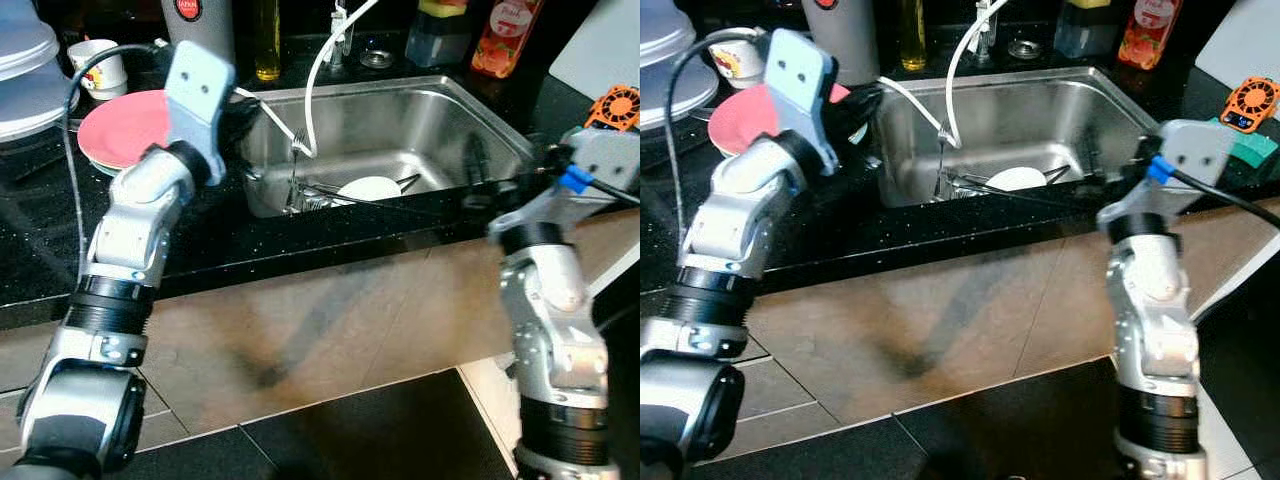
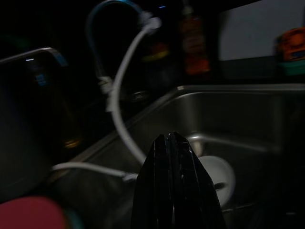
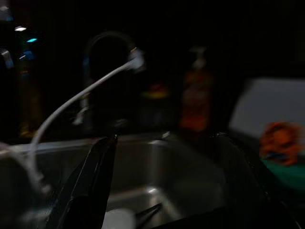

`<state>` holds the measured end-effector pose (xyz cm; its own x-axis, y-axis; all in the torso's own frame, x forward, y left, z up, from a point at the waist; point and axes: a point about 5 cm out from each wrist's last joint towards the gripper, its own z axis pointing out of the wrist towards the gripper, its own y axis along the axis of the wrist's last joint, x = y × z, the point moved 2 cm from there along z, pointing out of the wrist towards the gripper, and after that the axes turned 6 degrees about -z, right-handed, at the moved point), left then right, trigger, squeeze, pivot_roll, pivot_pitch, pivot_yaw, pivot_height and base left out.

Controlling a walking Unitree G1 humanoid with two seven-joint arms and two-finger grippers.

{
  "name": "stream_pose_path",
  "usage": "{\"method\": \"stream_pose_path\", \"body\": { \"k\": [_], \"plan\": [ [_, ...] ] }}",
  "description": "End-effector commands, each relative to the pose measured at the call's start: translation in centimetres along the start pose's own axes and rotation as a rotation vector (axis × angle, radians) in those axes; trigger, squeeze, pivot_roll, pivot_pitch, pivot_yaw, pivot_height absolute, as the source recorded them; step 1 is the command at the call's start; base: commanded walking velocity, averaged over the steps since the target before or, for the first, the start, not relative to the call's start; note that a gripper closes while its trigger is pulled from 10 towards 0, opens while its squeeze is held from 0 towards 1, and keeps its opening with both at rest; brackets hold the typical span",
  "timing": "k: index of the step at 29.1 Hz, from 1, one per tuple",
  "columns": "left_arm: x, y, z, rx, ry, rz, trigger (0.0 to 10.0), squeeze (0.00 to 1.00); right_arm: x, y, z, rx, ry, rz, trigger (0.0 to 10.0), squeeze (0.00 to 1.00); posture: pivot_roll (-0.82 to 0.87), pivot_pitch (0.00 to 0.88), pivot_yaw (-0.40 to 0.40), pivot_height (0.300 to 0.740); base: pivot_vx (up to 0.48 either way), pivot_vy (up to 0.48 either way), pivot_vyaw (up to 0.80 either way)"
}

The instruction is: Kitchen organization

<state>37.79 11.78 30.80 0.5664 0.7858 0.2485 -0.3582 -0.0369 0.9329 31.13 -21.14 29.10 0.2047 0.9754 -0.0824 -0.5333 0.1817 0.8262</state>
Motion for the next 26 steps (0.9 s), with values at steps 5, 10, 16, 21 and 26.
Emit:
{"method": "stream_pose_path", "body": {
  "k": [5,10,16,21,26],
  "plan": [
    [-5.3,-1.2,1.9,0.028,-0.215,-0.071,10.0,0.13,-4.0,0.6,-1.0,-0.035,-0.205,-0.109,10.0,0.00,0.04,0.073,0.028,0.740,0.000,0.000,0.00],
    [-8.3,-1.0,1.7,-0.003,-0.364,-0.121,10.0,0.14,-6.1,0.7,-2.2,-0.027,-0.293,-0.187,10.0,0.00,0.01,0.076,0.038,0.740,0.000,0.000,0.00],
    [-7.8,-0.1,0.6,-0.040,-0.394,-0.183,10.0,0.11,-7.7,-0.1,-3.3,0.021,-0.356,-0.214,10.0,0.00,0.01,0.082,0.039,0.740,0.000,0.000,0.00],
    [-7.3,2.1,-0.1,-0.108,-0.436,-0.180,10.0,0.12,-7.8,0.1,-2.5,0.002,-0.366,-0.200,10.0,0.00,0.00,0.094,0.040,0.740,0.000,0.000,0.00],
    [-7.1,4.9,-0.8,-0.194,-0.496,-0.175,10.0,0.11,-7.8,1.0,-2.1,-0.024,-0.351,-0.196,10.0,0.00,-0.02,0.118,0.026,0.740,0.000,0.000,0.00]
  ]
}}
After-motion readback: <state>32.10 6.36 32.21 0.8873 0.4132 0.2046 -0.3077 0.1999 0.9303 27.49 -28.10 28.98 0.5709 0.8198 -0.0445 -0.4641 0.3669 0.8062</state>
